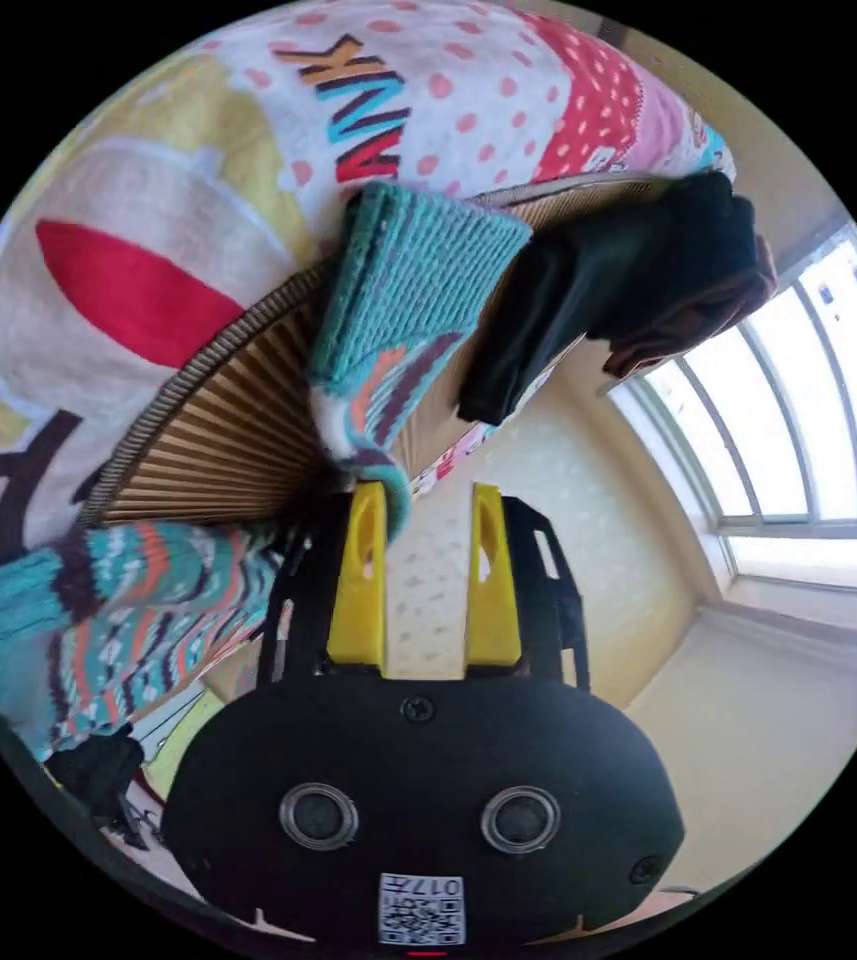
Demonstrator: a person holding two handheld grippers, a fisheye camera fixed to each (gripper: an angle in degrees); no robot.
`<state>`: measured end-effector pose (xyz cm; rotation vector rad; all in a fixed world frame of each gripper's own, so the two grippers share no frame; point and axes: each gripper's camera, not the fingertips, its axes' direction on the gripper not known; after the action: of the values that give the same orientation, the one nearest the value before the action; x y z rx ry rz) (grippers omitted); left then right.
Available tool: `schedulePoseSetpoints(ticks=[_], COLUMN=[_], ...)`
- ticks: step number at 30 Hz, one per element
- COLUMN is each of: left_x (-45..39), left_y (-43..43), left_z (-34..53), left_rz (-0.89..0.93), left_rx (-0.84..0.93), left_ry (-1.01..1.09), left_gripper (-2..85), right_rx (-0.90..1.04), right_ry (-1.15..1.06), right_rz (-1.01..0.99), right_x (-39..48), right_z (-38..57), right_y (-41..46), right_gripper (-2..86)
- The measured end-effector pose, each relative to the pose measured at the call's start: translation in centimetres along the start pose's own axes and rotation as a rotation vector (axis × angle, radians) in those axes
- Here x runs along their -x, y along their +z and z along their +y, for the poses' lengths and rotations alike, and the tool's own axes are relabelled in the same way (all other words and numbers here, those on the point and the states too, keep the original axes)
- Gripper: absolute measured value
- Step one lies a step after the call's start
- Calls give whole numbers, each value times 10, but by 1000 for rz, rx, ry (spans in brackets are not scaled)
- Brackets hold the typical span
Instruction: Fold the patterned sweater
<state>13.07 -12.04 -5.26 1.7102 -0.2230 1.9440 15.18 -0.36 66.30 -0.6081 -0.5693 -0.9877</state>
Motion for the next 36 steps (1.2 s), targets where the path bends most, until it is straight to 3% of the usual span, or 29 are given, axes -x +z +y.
schedulePoseSetpoints(ticks=[3,6,10,14,16,19,23,27,29,31,36], left_x=[-57,-152,-230,-152,-83,43,171,210,199,175,109], left_y=[30,98,204,264,280,283,233,176,154,139,84], left_z=[2,21,171,351,398,428,391,336,296,269,224], left_rz=[-64,-192,-502,-717,-841,-1145,-1544,-1741,-1845,-1853,-1449], left_rx=[27,302,699,1059,1229,1418,1478,1460,1342,1181,797], left_ry=[111,421,1039,1464,1510,1464,1193,964,869,802,582], left_gripper=[39,37,37,71,122,126,108,61,48,46,45], right_rx=[-77,-130,-160,-282,-389,-520,-667,-748,-815,-865,-920], right_ry=[49,66,122,176,182,202,209,245,288,327,428], right_rz=[-141,-238,-393,-712,-894,-1183,-1470,-1661,-1765,-1812,-1862], right_x=[-35,-63,-102,-139,-154,-180,-213,-238,-249,-256,-269], right_z=[25,40,48,51,53,55,58,57,56,56,52], right_y=[-10,-10,4,8,6,8,10,17,23,25,27], right_gripper=[3,3,3,4,4,5,9,25,52,79,130])
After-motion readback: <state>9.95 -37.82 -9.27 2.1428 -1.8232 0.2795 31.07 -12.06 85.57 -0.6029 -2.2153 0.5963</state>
